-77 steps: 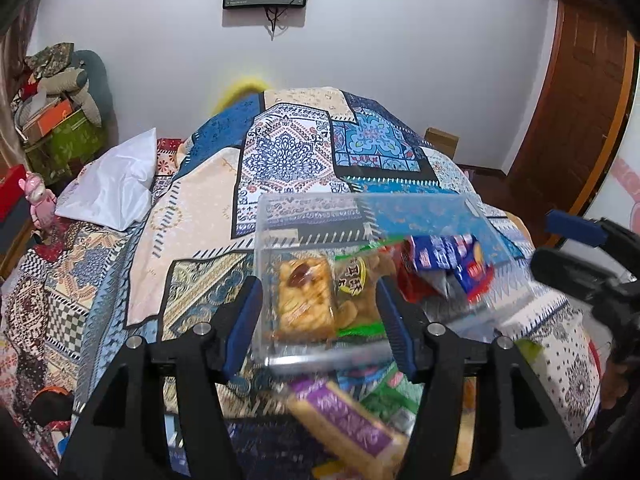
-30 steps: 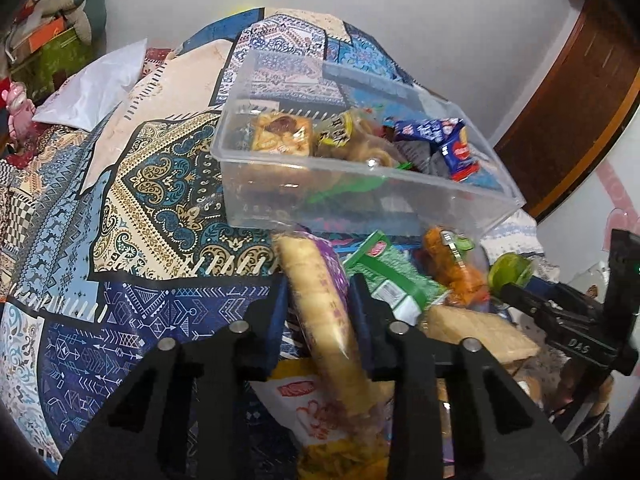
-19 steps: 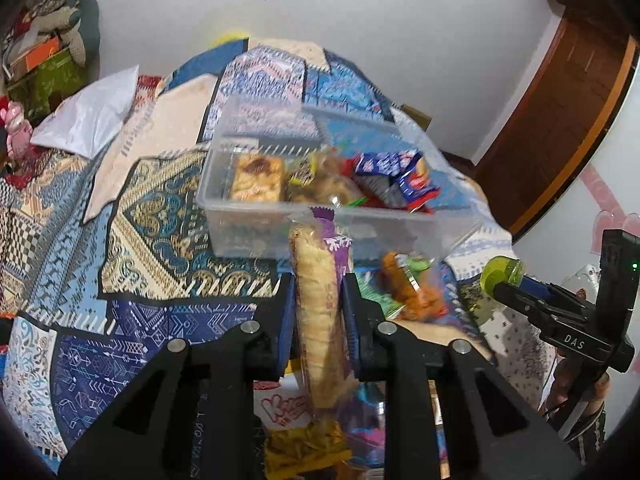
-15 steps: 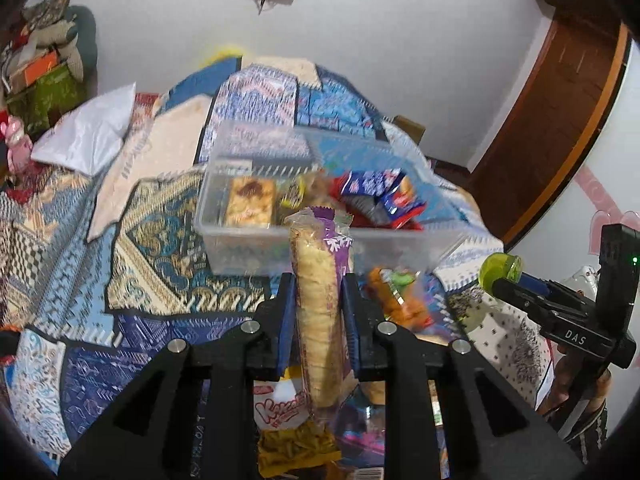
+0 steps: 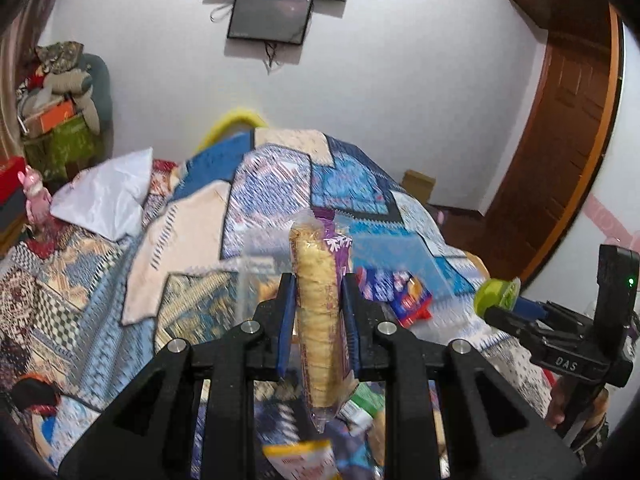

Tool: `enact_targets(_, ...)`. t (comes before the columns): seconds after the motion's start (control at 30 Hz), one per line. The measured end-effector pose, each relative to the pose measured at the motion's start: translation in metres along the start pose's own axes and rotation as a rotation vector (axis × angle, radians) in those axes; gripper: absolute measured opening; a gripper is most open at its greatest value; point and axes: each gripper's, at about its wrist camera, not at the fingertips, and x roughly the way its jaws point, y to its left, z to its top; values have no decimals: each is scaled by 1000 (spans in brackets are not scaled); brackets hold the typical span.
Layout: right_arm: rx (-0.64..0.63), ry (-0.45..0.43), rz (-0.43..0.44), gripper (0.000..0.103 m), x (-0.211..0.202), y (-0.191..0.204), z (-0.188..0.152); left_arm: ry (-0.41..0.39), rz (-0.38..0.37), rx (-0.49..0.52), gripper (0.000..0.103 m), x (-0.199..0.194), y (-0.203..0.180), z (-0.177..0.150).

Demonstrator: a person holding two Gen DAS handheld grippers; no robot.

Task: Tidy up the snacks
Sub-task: 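Grasp the green jelly cup with the right gripper while the left grasps the wafer roll, then place the jelly cup and wafer roll into the clear box with both grippers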

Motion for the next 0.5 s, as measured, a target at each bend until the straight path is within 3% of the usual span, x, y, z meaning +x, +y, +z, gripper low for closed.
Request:
enact_targets(0.23,-14,37,5,56,28,2,10,13,55,-19,22,40,17,20)
enact_targets(0.5,-35,100,-25,57,62,-2,9,74,132,-3,22,91,22,12)
